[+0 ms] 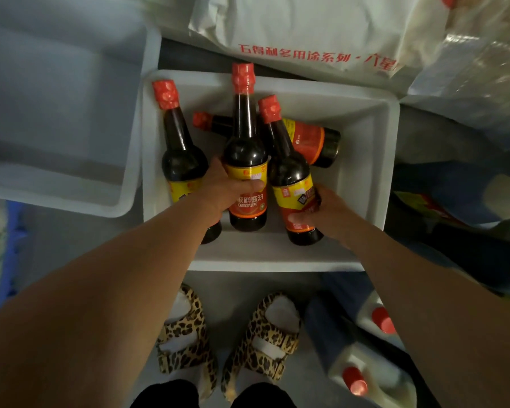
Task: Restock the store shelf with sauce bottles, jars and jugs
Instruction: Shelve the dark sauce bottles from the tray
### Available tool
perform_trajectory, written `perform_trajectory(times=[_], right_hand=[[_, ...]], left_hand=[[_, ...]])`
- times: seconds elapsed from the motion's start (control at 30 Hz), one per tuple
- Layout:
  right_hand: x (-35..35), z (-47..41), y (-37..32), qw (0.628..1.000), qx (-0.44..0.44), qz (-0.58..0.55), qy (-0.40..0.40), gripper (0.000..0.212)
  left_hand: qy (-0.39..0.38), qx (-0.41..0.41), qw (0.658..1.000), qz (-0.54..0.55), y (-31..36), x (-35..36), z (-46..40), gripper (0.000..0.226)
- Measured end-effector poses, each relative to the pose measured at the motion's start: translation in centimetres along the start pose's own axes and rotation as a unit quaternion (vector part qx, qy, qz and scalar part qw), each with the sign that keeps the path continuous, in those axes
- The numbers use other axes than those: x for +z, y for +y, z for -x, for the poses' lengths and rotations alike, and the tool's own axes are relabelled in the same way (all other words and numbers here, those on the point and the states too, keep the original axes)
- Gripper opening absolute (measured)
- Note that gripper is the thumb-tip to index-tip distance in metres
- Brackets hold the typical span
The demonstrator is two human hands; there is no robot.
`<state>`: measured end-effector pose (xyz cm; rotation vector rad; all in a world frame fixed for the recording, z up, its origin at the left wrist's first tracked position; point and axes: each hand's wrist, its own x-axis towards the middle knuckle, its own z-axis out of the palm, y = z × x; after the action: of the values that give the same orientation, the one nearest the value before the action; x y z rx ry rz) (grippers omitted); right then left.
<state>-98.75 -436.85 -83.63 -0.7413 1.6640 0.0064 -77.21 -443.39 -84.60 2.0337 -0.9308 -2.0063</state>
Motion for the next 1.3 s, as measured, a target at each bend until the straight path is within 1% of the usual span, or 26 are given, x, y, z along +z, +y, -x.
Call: perform_trajectory(times=[0.07, 0.1, 0.13, 0.17, 0.2, 0.23, 0.27, 0.33, 0.4, 0.53, 0.6, 0.7, 0.77, 0.83, 0.97, 1.03, 1.1, 1.13, 1.2, 1.23, 1.3], right_hand=[[-0.1, -0.4, 0.5, 0.999, 0.013, 0.029, 0.035, 0.102], [-0.3, 0.0, 0.3, 0.998, 0.021, 0.043, 0.049, 0.107], [-0.6, 0.7, -0.2, 0.997, 0.027, 0.05, 0.059, 0.106], [-0.9, 1.9, -0.8, 0.996, 0.036, 0.051, 0.064, 0.096], [-1.2, 3.3, -1.3, 0.996, 0.047, 0.043, 0.064, 0.081], [-1.6, 4.6, -1.5, 0.996, 0.061, 0.018, 0.057, 0.068], [-1.9, 5.9, -1.6, 0.996, 0.071, -0.008, 0.048, 0.062], [-2.2, 8.8, -2.0, 0.994, 0.089, -0.053, 0.035, 0.06], [-2.0, 12.2, -2.9, 0.991, 0.094, -0.082, 0.039, 0.06], [-1.6, 18.9, -5.3, 0.981, 0.116, -0.145, 0.045, 0.062], [-1.7, 22.7, -6.9, 0.974, 0.121, -0.187, 0.038, 0.059], [-2.2, 28.8, -9.7, 0.972, 0.099, -0.21, 0.04, 0.048], [-2.6, 33.2, -11.6, 0.969, 0.079, -0.227, 0.058, 0.048], [-3.0, 37.6, -13.5, 0.964, 0.061, -0.249, 0.076, 0.053], [-4.3, 46.5, -17.0, 0.945, 0.01, -0.307, 0.112, 0.068], [-5.3, 51.0, -19.1, 0.935, -0.024, -0.328, 0.132, 0.075], [-6.4, 55.2, -21.1, 0.929, -0.063, -0.329, 0.159, 0.09], [-7.1, 57.4, -22.1, 0.923, -0.085, -0.332, 0.176, 0.09], [-8.6, 61.4, -24.1, 0.903, -0.137, -0.35, 0.207, 0.083], [-9.5, 63.3, -25.1, 0.891, -0.162, -0.364, 0.217, 0.077], [-11.3, 66.7, -26.9, 0.866, -0.214, -0.388, 0.231, 0.057]], left_hand=[[-0.005, -0.001, 1.0, -0.011, 0.0, 0.2, 0.5, 0.088], [-0.005, -0.005, 1.0, -0.014, -0.1, 0.2, 1.0, 0.089], [-0.006, -0.008, 1.0, -0.015, -0.2, 0.2, 1.7, 0.09], [-0.01, -0.009, 1.0, -0.014, 0.0, 0.2, 2.6, 0.089], [-0.015, -0.008, 1.0, -0.007, 0.3, 0.2, 3.9, 0.086], [-0.021, -0.008, 1.0, 0.0, 0.7, 0.1, 5.5, 0.079], [-0.027, -0.009, 1.0, 0.006, 0.9, -0.1, 7.1, 0.071], [-0.041, -0.01, 0.999, 0.027, 1.7, -0.6, 10.6, 0.063], [-0.057, -0.014, 0.997, 0.056, 2.6, -1.1, 14.2, 0.06], [-0.068, -0.05, 0.99, 0.112, 4.9, -2.6, 20.9, 0.053], [-0.074, -0.059, 0.987, 0.132, 6.2, -3.4, 24.3, 0.056], [-0.069, -0.06, 0.984, 0.155, 9.5, -4.7, 29.8, 0.061], [-0.072, -0.049, 0.984, 0.153, 12.0, -5.6, 33.8, 0.076], [-0.075, -0.026, 0.986, 0.145, 14.6, -6.8, 37.6, 0.085], [-0.102, 0.042, 0.985, 0.131, 20.0, -9.0, 45.5, 0.077], [-0.119, 0.085, 0.982, 0.116, 22.8, -10.0, 49.4, 0.078], [-0.13, 0.132, 0.978, 0.1, 25.8, -11.0, 52.9, 0.082], [-0.136, 0.156, 0.974, 0.091, 27.4, -11.4, 54.8, 0.084], [-0.135, 0.213, 0.964, 0.081, 30.9, -12.0, 58.6, 0.084], [-0.136, 0.242, 0.957, 0.08, 32.7, -12.3, 60.3, 0.085], [-0.149, 0.292, 0.942, 0.073, 36.4, -12.2, 63.7, 0.083]])
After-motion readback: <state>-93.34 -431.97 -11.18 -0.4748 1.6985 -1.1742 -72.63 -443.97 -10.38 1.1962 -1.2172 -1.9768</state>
